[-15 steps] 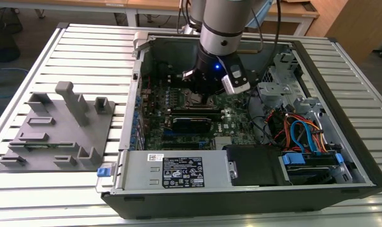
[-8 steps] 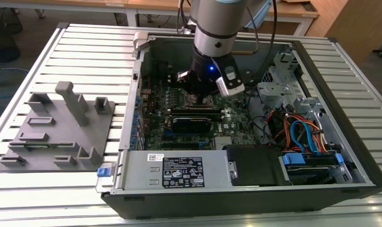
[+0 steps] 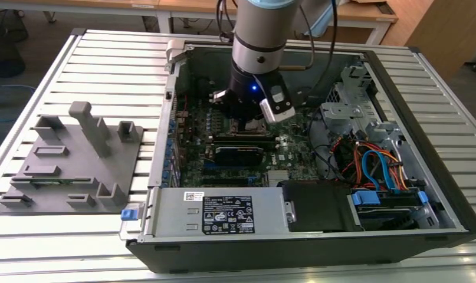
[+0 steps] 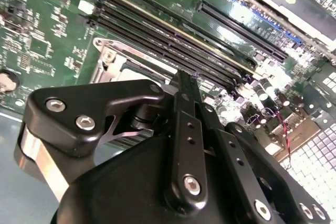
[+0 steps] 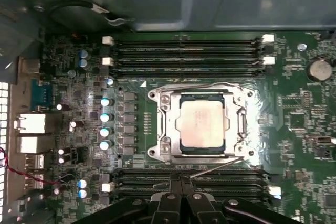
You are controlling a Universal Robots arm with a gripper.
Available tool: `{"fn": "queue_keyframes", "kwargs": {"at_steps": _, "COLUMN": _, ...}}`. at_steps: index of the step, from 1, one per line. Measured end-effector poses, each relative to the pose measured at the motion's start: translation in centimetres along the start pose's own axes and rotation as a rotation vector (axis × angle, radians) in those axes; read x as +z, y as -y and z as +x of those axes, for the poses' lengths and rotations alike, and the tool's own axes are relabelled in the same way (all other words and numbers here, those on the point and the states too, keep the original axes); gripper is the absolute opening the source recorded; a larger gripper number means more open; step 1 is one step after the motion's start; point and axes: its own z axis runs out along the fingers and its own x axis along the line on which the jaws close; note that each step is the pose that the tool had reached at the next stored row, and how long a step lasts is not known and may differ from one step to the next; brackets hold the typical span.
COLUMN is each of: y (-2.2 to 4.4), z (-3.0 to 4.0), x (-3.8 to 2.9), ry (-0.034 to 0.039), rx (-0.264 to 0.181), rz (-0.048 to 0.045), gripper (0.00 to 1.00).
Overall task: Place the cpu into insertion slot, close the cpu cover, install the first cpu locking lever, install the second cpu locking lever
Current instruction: 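Install the second cpu locking lever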
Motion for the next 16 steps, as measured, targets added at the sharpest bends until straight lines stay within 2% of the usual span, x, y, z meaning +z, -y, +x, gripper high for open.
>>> {"fn": "queue_keyframes", "kwargs": {"at_steps": 4, "y": 0.2, "z": 0.17, "x": 0.42, "ry": -0.0006, "rx": -0.003, "rz": -0.0205, "gripper": 0.1}}
{"fn": "queue_keyframes", "kwargs": {"at_steps": 9, "y": 0.81, "z": 0.38, "x": 0.81, "ry": -0.001, "rx": -0.004, "rz": -0.0367, "gripper": 0.1}}
{"fn": "queue_keyframes", "kwargs": {"at_steps": 13, "y": 1.17, "z": 0.75, "x": 1.06, "ry": -0.0018, "rx": -0.007, "rz": -0.0563, "gripper": 0.1}}
{"fn": "queue_keyframes", "kwargs": {"at_steps": 16, "y": 1.5, "z": 0.98, "x": 1.14, "ry": -0.002, "rx": -0.009, "rz": -0.0662, "gripper": 0.1}}
